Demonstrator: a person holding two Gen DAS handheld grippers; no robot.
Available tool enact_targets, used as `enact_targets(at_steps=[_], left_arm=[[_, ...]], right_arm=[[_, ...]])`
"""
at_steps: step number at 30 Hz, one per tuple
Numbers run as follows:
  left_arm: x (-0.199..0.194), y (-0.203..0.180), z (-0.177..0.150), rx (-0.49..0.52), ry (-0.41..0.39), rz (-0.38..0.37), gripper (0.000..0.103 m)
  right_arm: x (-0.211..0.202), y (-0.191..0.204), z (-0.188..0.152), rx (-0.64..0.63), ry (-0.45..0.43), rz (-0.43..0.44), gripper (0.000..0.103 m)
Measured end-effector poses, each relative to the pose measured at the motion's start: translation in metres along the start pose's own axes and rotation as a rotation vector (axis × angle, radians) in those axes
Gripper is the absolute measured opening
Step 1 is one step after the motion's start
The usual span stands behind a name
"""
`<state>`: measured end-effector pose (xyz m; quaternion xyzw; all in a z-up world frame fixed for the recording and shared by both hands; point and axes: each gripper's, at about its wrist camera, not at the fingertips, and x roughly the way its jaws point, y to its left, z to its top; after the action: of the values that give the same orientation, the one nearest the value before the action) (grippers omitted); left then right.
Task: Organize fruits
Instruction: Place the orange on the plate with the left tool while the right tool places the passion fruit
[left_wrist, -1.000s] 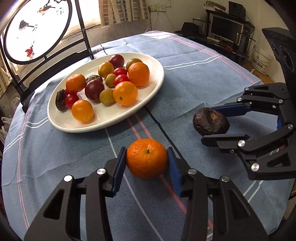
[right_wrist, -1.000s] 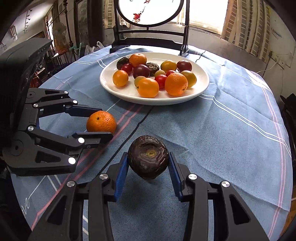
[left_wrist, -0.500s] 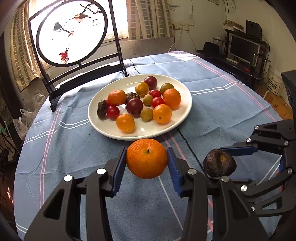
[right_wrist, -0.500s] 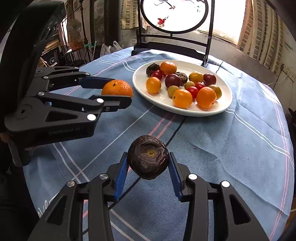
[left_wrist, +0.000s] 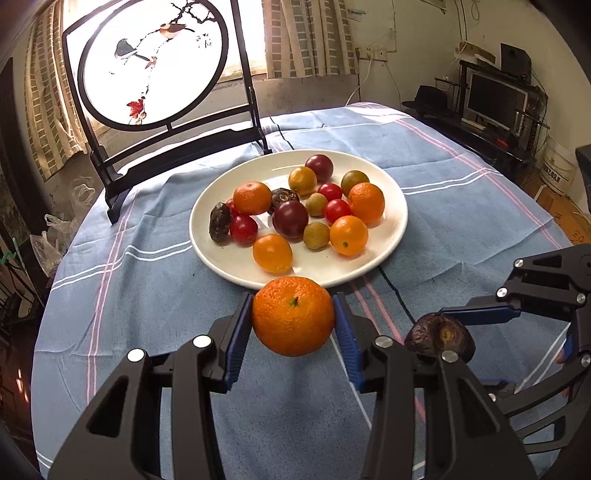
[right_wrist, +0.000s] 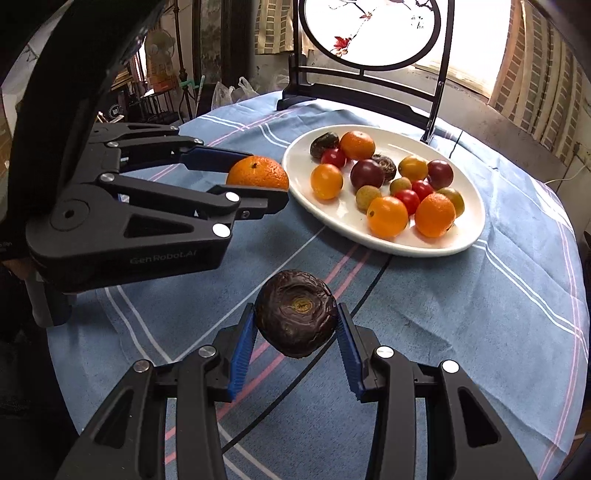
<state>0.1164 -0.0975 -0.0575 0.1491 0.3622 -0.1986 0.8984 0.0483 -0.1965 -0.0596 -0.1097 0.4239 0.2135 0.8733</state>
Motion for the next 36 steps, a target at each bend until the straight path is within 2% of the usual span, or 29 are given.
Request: enact_targets(at_steps=[9,16,26,36], left_arm=[[0.016,0.028,0.061,-0.049,-0.074,0.073,0.043],[0.045,0.036,0.097,-0.064,-0.078,0.112,0.043],[0.081,0.046,0.104,-0.081,-0.041,0.12,0.043],[0.092,0.052,0.098,-0.085,-0.021,0.127,0.044]], right_arm=[[-0.018,-0.054,0.058,0.089,-0.144,-0.076,0.043],[0.002,-0.088,0.098,0.16,-0.169,-0.105,0.043],[0.032,-0.103,0.119,0.174,-0.151,-0.116,0.043],[0.061,-0.115,0.123,0.207,-0.105,-0.117,0.044]])
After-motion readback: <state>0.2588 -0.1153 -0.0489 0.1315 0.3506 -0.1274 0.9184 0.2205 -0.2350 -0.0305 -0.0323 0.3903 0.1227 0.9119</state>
